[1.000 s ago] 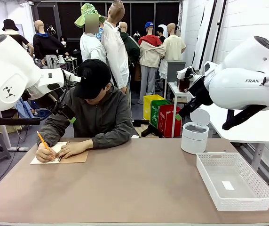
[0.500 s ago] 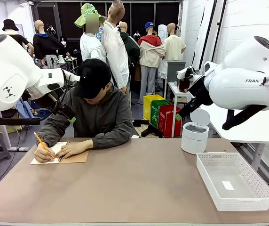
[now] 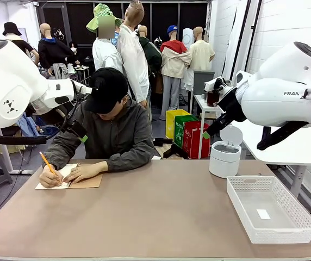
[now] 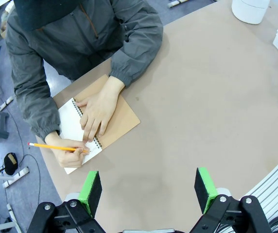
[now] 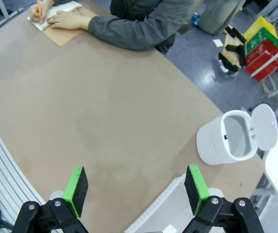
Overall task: Sort the paper based on its condition.
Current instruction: If a person hands you a paper, place it in the Organizing basket , and if it's crumpled, put it in the Trash can.
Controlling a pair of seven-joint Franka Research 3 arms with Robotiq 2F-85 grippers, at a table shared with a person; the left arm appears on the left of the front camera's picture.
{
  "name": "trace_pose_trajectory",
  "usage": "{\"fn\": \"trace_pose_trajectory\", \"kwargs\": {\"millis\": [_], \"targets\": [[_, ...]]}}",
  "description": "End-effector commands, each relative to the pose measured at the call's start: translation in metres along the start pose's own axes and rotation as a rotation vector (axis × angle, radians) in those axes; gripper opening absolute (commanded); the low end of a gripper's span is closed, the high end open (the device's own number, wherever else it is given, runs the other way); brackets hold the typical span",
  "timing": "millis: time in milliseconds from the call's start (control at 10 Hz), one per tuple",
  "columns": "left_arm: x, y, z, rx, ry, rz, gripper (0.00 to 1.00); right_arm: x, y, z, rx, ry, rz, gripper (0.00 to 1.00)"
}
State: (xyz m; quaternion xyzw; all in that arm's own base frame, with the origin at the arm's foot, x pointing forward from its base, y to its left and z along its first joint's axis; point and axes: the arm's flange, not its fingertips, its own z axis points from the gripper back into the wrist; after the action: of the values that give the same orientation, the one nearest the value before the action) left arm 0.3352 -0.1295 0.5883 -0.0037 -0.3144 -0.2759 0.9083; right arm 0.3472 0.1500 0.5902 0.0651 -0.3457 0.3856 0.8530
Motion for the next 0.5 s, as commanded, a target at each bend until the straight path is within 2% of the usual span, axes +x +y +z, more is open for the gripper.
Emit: {"fn": "trace_pose_trajectory", "kwargs": {"millis": [0, 400], "targets": [[0.0017, 0.0005, 0.0008, 0.000, 0.002, 0.000, 1.00, -0.0001, -0.0002, 0.0000, 0.002, 0.000, 0.000, 1.00], [0.0017, 0.0005, 0.0008, 0.000, 0.002, 0.000, 1.00, -0.0001, -0.0002, 0.0000, 0.002, 0.000, 0.000, 1.00]]}}
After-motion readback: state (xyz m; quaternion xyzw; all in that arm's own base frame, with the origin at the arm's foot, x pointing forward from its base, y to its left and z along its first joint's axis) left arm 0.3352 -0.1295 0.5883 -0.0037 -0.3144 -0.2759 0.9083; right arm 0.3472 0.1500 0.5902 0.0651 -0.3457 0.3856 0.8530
